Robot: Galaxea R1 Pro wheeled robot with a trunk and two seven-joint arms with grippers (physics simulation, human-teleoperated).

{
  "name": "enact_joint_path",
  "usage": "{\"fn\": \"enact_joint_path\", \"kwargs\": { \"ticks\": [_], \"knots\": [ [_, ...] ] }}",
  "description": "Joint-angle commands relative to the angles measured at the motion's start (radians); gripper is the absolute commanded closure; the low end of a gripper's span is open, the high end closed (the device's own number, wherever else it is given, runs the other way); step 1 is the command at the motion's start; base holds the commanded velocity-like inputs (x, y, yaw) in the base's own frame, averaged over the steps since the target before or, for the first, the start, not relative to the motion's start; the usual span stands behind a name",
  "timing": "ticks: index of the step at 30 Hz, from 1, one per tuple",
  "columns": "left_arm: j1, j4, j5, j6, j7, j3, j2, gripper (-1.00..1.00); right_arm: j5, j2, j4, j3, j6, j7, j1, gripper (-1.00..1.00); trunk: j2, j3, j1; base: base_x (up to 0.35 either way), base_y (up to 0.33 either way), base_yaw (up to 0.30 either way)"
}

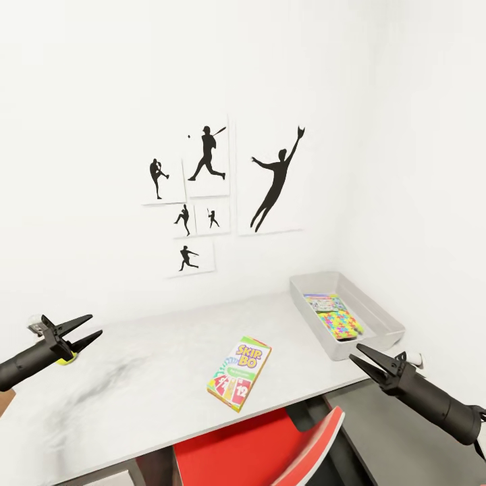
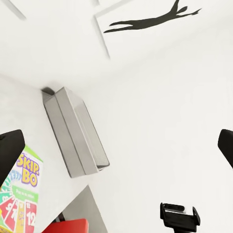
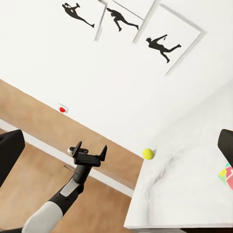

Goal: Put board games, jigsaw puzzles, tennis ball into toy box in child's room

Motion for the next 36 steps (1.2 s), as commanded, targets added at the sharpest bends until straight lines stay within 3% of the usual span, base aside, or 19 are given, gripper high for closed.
{"fn": "enact_joint_path", "kwargs": {
  "ticks": [1, 12, 27, 31, 36],
  "knots": [
    [-0.001, 0.000, 0.000, 0.011, -0.003, 0.001, 0.000, -1.00, 0.004, 0.000, 0.000, -0.001, 0.004, 0.005, -0.001, -1.00, -0.002, -0.002, 0.001, 0.000, 0.000, 0.066],
    [-0.001, 0.000, 0.000, 0.008, -0.004, 0.000, 0.000, -1.00, 0.003, 0.000, -0.002, 0.000, 0.002, 0.002, -0.001, -1.00, -0.002, 0.001, 0.001, 0.000, 0.000, 0.202],
    [-0.001, 0.000, 0.000, 0.008, -0.005, 0.000, 0.000, -1.00, 0.004, 0.000, -0.002, 0.000, 0.001, -0.002, -0.001, -1.00, -0.002, 0.001, 0.001, -0.022, 0.080, 0.009],
    [-0.001, 0.000, 0.000, 0.008, -0.005, 0.000, 0.000, -1.00, 0.004, 0.000, -0.002, 0.001, 0.001, -0.037, -0.001, -1.00, -0.002, 0.001, 0.001, -0.087, 0.253, 0.000],
    [-0.001, 0.001, 0.000, 0.005, -0.005, 0.000, 0.000, -1.00, 0.004, 0.001, -0.004, 0.008, 0.002, -0.145, -0.001, -1.00, -0.002, 0.001, 0.001, -0.030, 0.210, 0.000]
  ]
}}
